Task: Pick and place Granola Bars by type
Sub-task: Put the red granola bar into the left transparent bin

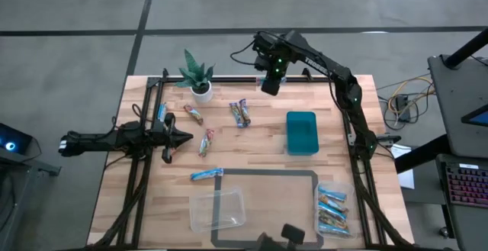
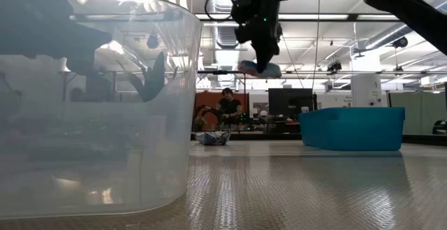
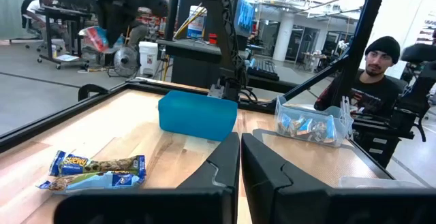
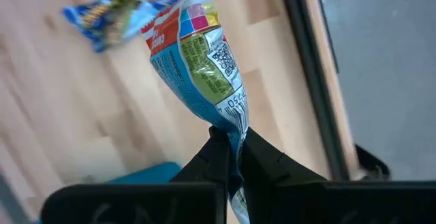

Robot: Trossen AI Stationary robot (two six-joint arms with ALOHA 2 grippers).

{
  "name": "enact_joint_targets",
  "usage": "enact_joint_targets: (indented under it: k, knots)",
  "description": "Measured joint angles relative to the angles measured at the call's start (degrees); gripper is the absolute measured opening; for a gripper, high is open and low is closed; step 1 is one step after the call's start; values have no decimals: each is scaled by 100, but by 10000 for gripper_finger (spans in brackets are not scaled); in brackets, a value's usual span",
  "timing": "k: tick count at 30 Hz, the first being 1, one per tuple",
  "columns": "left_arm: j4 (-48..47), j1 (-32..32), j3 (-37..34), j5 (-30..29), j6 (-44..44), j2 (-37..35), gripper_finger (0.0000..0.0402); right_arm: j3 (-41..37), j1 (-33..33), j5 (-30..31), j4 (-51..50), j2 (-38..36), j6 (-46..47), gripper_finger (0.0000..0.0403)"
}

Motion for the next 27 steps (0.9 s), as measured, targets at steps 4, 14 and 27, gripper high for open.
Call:
enact_joint_targets:
  k: [4, 14, 27]
  knots:
    - [0, 2, -2, -2, 0, 0, 0, 0, 304, -125, -79, -140, 590, 10]
    - [0, 1, -1, -2, 0, -1, 0, 0, 1328, 5, -110, -658, 2050, 10]
    - [1, 2, -2, -2, 0, -2, 0, 4, 2722, 80, -129, -874, 3681, 10]
